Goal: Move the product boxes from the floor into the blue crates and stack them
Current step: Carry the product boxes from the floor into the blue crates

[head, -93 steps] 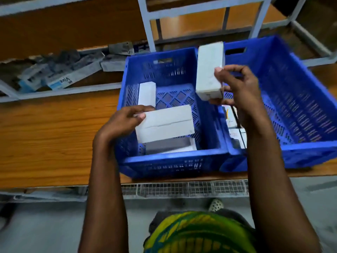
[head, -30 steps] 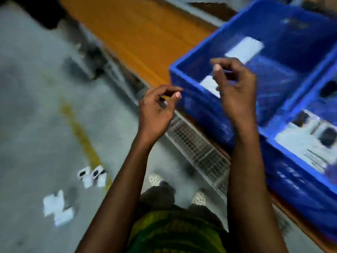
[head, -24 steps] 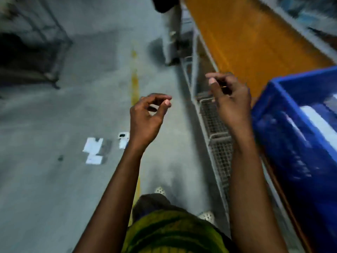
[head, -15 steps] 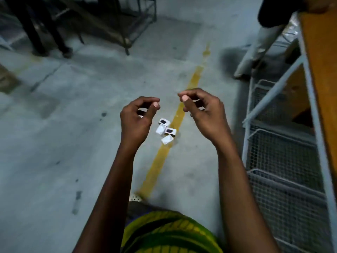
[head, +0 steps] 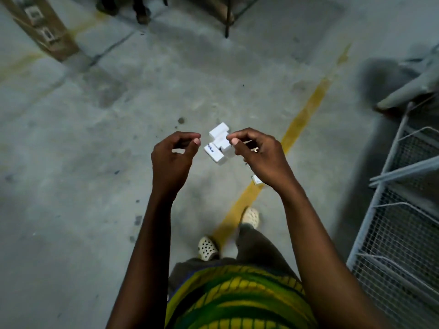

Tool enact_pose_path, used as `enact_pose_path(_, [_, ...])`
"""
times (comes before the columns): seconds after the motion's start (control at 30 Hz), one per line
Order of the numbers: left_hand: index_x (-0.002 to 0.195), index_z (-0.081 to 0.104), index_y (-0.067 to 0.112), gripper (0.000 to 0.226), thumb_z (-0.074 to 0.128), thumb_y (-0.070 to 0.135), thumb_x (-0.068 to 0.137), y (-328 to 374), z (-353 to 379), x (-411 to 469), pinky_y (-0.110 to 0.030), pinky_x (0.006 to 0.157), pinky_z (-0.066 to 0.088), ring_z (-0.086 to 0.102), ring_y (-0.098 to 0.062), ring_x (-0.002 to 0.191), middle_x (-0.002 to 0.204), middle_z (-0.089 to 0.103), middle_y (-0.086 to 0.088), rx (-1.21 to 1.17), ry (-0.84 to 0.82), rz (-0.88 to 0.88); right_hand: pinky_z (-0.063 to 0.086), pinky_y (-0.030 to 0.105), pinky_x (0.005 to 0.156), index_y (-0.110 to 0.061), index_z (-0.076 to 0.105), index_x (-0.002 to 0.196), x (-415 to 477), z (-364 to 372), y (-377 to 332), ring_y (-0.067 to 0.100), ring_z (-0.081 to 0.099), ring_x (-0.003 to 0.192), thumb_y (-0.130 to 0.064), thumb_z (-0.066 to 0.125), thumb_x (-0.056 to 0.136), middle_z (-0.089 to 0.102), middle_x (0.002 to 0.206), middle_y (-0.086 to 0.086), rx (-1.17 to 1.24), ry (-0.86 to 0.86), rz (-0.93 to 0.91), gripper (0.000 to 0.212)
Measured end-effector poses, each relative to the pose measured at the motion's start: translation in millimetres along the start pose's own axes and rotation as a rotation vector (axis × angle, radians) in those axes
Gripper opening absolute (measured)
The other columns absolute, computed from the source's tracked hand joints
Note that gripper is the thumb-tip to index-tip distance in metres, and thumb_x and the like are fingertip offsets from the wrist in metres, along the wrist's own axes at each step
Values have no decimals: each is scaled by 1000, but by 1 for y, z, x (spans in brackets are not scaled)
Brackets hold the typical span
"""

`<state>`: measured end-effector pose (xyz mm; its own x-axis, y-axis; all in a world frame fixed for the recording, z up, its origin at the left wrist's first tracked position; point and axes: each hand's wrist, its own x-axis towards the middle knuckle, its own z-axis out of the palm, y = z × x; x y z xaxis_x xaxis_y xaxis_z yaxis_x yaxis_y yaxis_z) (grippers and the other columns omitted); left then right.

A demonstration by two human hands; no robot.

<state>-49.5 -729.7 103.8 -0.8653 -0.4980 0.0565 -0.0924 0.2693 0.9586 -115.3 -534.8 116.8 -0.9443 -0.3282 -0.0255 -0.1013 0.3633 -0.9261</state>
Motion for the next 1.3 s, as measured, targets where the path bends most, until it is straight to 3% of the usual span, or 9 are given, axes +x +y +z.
enact_pose_path(0.2, [97,78,20,9,75,23,90,-35,18,43,-28,70,55,71,-8,84,90,78,7,22,-70,-109,56,30,77,-39,75,96,47,33,51,2,70,82,-28,67,96,73,87,-25,-29,-110,181,14])
enact_pose_path(0.3, [97,79,19,8,77,21,89,-48,40,78,-24,72,53,68,-2,81,88,77,10,93,-221,-121,50,20,68,-35,75,96,97,43,64,6,72,78,-25,68,96,75,86,-13,6,-163,211,12])
enact_pose_path(0.43, [97,79,21,9,78,22,88,-52,71,158,-26,72,52,69,-1,83,87,76,12,155,-338,-129,47,11,64,-31,74,96,184,28,71,5,69,77,-22,68,98,73,83,-16,48,-166,235,11])
enact_pose_path(0.57, [96,79,20,9,78,20,88,-46,111,244,-12,71,48,66,7,79,88,76,13,227,-422,-137,49,18,67,-31,76,100,267,-15,89,11,72,78,-26,68,97,77,96,-6,106,-24,316,10])
enact_pose_path(0.77, [99,77,26,10,75,26,89,-87,212,345,-13,74,48,67,2,80,86,76,9,390,-699,-208,47,27,63,-18,75,104,331,-62,172,19,67,75,-15,68,96,77,98,11,299,293,584,12])
enact_pose_path(0.93, [105,77,18,21,73,29,88,-206,324,390,-33,93,53,72,-20,101,106,77,0,625,-883,-221,48,26,58,-22,72,96,354,-29,303,16,65,67,-26,63,85,74,87,6,303,587,819,14])
enact_pose_path(1.1, [104,71,21,40,55,43,74,-388,436,399,-39,92,54,69,-26,102,104,75,-4,740,-1006,-335,47,27,60,-25,71,95,389,42,506,20,64,70,-22,64,82,71,85,6,321,764,971,15])
enact_pose_path(1.2, [121,64,14,41,64,38,88,-512,498,404,-42,102,48,60,-32,120,124,66,-13,898,-1094,-318,58,44,78,-31,67,94,405,95,644,23,69,82,-24,65,77,73,94,-9,248,860,1016,18])
enact_pose_path(1.3, [136,50,9,54,65,36,91,-625,550,417,-46,105,40,45,-40,131,138,51,-21,1013,-1071,-300,51,58,97,-27,61,109,414,137,771,31,66,103,-27,60,72,62,92,-22,-49,887,1042,37])
